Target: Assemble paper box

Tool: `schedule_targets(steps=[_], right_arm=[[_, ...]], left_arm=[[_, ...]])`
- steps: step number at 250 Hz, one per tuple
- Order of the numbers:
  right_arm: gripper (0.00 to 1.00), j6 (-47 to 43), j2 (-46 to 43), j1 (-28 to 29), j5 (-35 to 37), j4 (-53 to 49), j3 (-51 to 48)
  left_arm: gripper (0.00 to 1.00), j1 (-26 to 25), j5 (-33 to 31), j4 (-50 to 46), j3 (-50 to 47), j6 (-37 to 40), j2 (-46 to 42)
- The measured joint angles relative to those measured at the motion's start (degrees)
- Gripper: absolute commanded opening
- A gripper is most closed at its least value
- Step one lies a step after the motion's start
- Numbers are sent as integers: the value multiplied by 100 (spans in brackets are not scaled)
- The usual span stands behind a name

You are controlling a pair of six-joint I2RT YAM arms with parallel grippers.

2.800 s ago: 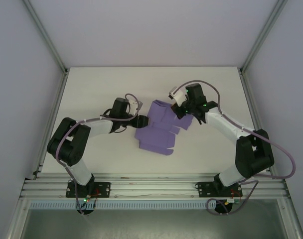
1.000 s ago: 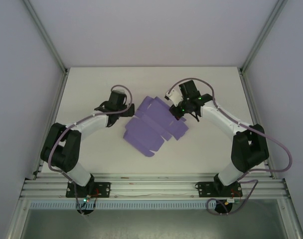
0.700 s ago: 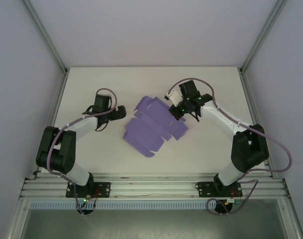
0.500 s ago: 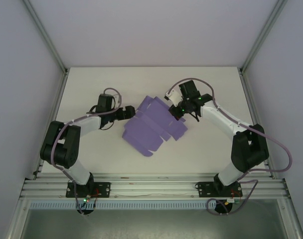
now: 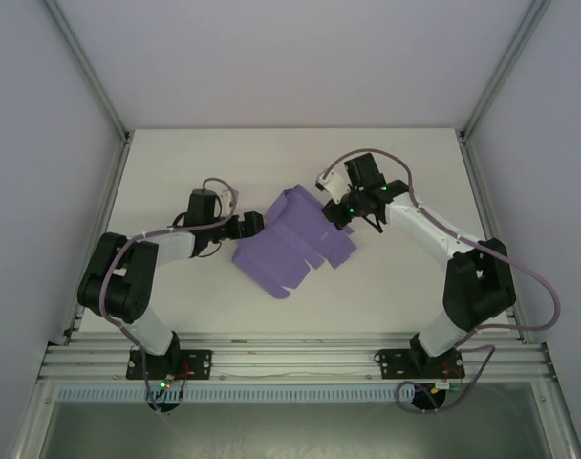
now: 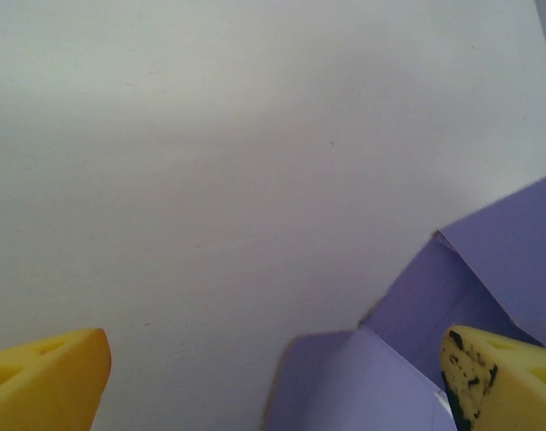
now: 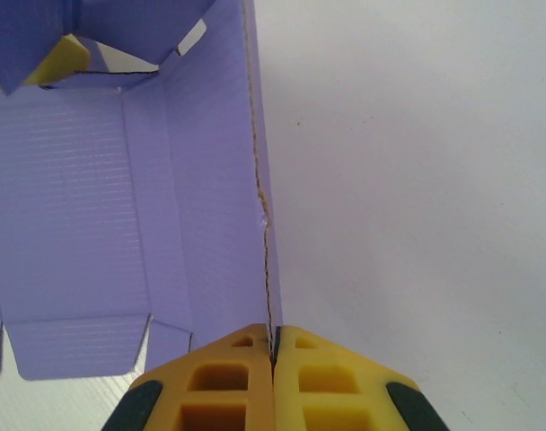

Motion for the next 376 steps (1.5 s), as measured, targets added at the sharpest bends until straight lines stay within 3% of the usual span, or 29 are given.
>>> schedule_targets(steps=[57,112,220,283,324,376], right_arm=[[0,-15,0,-68,37,0,2],[0,-238,-2,-50,387,-44,2],[0,-1591,210,688,2323,-240,551],[0,-2872,507,1305,3722,1060,157],[0,-4116,664,1657,4557,2922,-925],[0,-5206,922,1714,4690,4688,-1676]], left_arm=[[95,-682,-522,297,-33,87,0],[100,-713,-892,334,-39,61,-28],[100,-713,-1993,-350,-55,42,-1458],[100,-675,-2354,-575,107,44,-1458],[100,-479,-2400,-573,188,7,-1283],[100,-37,-2332,-573,188,-28,-863]])
